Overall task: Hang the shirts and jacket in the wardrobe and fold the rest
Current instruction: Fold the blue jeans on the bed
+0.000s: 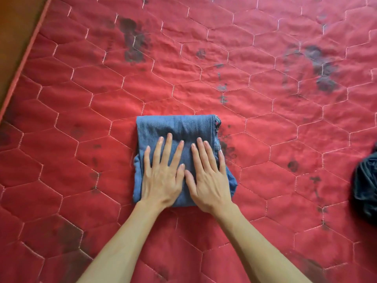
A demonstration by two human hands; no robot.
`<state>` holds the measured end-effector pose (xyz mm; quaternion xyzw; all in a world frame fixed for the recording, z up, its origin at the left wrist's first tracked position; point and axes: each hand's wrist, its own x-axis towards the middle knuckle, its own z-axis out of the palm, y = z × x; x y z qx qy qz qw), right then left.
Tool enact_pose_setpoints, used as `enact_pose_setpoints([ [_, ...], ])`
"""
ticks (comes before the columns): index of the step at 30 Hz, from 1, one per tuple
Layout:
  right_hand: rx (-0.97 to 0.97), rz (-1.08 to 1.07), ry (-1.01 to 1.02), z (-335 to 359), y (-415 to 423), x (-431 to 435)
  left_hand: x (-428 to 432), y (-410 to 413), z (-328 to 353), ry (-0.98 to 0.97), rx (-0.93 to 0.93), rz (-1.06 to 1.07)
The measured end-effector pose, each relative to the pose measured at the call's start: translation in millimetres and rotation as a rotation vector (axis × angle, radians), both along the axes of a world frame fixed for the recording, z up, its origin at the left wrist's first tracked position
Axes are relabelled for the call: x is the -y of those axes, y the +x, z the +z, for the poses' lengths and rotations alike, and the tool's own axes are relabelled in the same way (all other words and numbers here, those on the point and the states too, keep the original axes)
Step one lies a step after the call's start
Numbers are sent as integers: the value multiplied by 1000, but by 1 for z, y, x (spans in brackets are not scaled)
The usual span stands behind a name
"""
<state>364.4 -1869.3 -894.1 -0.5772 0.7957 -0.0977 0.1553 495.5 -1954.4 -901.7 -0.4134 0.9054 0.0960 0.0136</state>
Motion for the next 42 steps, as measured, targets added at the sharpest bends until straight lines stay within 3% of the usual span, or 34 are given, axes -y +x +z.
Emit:
enact_pose_setpoints([
  [7, 158, -352, 114, -4, -20, -36, 2, 1, 11, 91, -2, 6],
  [9, 139, -265, 163, -4, -30, -51, -4, 2, 18, 76, -39, 252],
  [12, 219, -261, 158, 2, -34, -60, -16, 17, 25, 137, -237, 765],
  [14, 349, -337, 113, 6, -26, -61, -27, 26, 32, 198, -352, 843],
  [17, 555, -430, 59, 16, -3, -55, -28, 30, 46, 322, -375, 923],
  [20, 580, -520, -23, 22, 12, -43, -11, 36, 42, 538, -357, 1033],
  [24, 893, -778, -13, 26, 8, -30, 6, 51, 51, 1027, -587, 1100],
  [26, 1006, -805, 24, 32, 3, -30, 4, 58, 62, 1172, -618, 1085],
  [31, 1127, -805, 99, 53, 14, -30, -25, 62, 74, 1226, -511, 1000],
  [37, 1395, -916, 172, 87, 8, -43, -34, 71, 111, 1486, -684, 1079],
  [42, 1494, -817, 150, 153, 12, -50, -31, 77, 169, 1507, -742, 971],
])
